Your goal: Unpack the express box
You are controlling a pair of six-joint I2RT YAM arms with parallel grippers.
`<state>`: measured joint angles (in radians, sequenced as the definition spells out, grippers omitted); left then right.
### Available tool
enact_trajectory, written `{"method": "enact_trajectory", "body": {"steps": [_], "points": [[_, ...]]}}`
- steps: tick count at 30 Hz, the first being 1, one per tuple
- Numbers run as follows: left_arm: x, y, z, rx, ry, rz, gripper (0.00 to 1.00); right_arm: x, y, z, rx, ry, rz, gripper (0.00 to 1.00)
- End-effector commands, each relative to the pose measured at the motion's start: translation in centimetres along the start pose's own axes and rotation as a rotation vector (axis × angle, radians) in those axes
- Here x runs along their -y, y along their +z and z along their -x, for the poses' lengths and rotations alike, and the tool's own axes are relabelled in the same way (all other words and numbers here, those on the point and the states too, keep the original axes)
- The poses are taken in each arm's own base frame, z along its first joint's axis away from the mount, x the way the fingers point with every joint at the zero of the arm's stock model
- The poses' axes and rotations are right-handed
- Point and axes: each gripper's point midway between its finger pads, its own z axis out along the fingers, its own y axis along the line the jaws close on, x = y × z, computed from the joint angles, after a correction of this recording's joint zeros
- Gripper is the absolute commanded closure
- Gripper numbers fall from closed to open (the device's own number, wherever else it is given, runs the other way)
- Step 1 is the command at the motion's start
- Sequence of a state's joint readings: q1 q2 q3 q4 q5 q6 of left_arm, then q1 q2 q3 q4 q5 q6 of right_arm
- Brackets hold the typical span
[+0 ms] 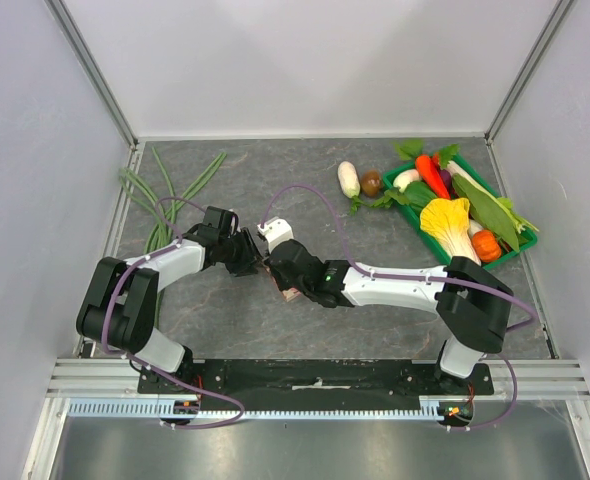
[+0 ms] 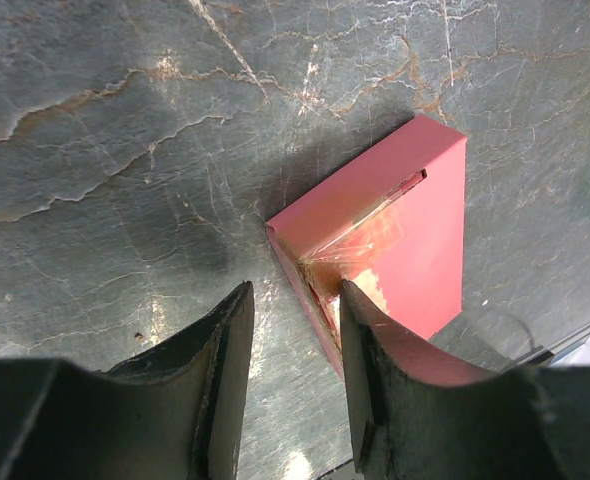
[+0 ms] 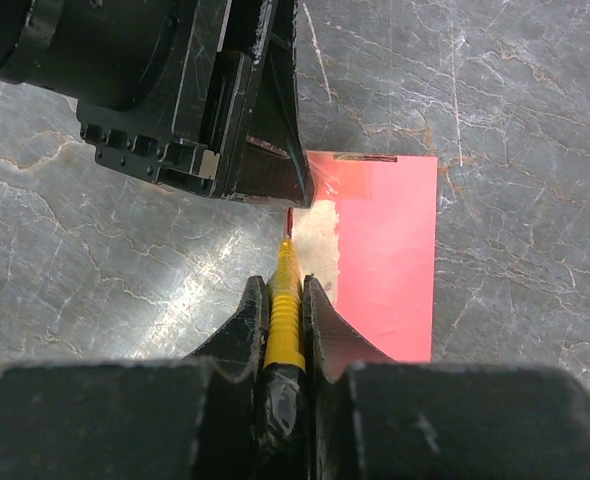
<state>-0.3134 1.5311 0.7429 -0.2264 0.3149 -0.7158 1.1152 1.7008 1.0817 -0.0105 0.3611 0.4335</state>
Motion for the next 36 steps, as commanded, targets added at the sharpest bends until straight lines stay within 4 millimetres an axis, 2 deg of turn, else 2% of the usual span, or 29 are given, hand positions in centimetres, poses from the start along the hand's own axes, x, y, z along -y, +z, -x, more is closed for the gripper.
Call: {"method": "enact_trajectory", "body": {"steps": [1, 14, 15, 23, 31, 36], "points": [[-0.3, -0.1, 0.4, 0.022, 0.039, 0.011, 0.55, -0.1, -1.2, 3.8, 0.096, 0.020, -0.007, 1.00], [-0.4, -0.1, 0.4, 0.019, 0.037, 0.016, 0.55, -0.8, -0.2, 2.1, 0.046, 0.015, 0.020, 1.00], [-0.4, -0.1, 0.4, 0.019, 0.035, 0.018, 0.55, -0.6, -0.2, 1.4, 0.022, 0.007, 0.015, 1.00], [-0.8, 0.0, 0.4, 0.021, 0.024, 0.039, 0.55, -0.5, -0.9, 0.2, -0.016, 0.016, 0.025, 1.00], [-1.1, 0.2, 0.4, 0.018, 0.017, 0.055, 0.58, 0.6, -1.4, -2.4, -0.083, 0.013, -0.002, 1.00], [-1.1, 0.3, 0.5, 0.019, 0.015, 0.060, 0.59, 0.8, -2.0, -2.5, -0.086, 0.014, -0.002, 1.00]]}}
